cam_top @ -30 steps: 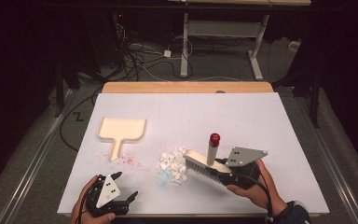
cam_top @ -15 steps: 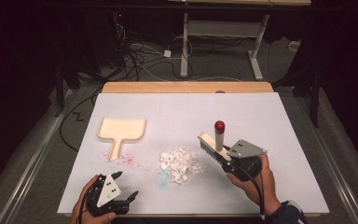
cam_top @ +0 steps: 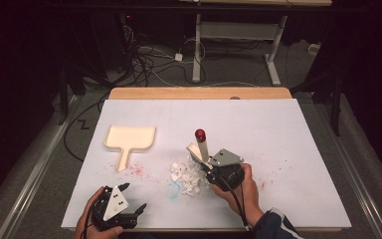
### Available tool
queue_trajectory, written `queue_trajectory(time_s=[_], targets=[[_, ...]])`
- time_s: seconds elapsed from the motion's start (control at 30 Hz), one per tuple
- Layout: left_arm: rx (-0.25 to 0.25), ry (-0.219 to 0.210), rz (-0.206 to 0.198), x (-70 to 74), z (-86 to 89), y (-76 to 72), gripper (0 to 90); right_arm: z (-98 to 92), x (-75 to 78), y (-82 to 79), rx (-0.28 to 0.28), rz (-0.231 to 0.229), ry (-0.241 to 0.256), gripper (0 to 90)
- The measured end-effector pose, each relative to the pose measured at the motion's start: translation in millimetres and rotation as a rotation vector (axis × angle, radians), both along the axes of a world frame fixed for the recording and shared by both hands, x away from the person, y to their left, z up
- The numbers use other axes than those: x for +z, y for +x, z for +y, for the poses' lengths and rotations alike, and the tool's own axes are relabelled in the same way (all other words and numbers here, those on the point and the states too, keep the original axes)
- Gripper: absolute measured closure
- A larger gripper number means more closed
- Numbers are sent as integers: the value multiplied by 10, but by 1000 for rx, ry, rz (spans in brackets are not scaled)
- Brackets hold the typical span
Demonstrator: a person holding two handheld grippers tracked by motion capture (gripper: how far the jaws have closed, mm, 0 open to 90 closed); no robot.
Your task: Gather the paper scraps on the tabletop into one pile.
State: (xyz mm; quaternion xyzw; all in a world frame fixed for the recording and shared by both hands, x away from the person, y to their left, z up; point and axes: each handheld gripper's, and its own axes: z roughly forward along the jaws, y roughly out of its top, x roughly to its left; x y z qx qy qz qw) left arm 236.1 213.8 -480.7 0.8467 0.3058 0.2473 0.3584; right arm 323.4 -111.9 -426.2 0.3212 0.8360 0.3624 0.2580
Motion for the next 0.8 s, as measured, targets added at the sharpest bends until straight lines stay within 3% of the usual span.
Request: queue_trajectory(time_s=[0.1,0.23,0.43,0.67,0.8], targets=[[5,7,-4,-3,15,-8,177,-72,61,-6,5,-19,12,677],[16,7,-1,-6,34,-3,177,-339,218,39,1,-27,61,677],[10,18,-3,5,-5,-4,177,-788,386,67,8,-88,27,677],[9,12,-3,6,-16,9,177,-1344,495,6,-3,-60,25,677],[8,13,-4,7,-11,10,177,-1588,534,-121,40,-27,51,677]])
